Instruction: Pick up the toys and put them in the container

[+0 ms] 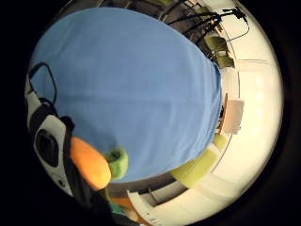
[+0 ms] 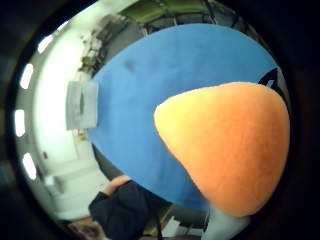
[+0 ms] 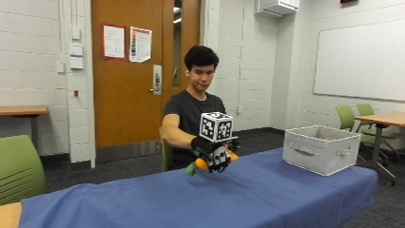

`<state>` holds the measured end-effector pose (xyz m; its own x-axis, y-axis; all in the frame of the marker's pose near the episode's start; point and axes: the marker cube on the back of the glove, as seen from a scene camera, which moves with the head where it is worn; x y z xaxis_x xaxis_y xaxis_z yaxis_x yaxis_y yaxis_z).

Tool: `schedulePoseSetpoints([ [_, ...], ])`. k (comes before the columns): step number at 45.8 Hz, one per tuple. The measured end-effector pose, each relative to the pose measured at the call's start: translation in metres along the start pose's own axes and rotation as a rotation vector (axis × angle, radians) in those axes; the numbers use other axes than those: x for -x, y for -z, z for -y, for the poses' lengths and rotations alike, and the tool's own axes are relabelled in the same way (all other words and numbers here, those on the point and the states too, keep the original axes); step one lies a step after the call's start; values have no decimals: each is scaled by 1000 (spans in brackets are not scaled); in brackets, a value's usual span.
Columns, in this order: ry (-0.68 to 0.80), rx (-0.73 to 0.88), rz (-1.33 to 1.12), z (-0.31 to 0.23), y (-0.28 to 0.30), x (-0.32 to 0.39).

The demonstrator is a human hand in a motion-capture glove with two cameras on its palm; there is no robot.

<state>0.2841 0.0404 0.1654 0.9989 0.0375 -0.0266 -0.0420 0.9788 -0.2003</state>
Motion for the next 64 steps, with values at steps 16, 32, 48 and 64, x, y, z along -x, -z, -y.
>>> schedulePoseSetpoints([
  [16,139,-117,-115,34,120,108],
  [32,324,-270,-201,66,229,291],
  [48,554,-280,-130,63,242,542],
  [64,508,-216,-67,114,204,520],
])
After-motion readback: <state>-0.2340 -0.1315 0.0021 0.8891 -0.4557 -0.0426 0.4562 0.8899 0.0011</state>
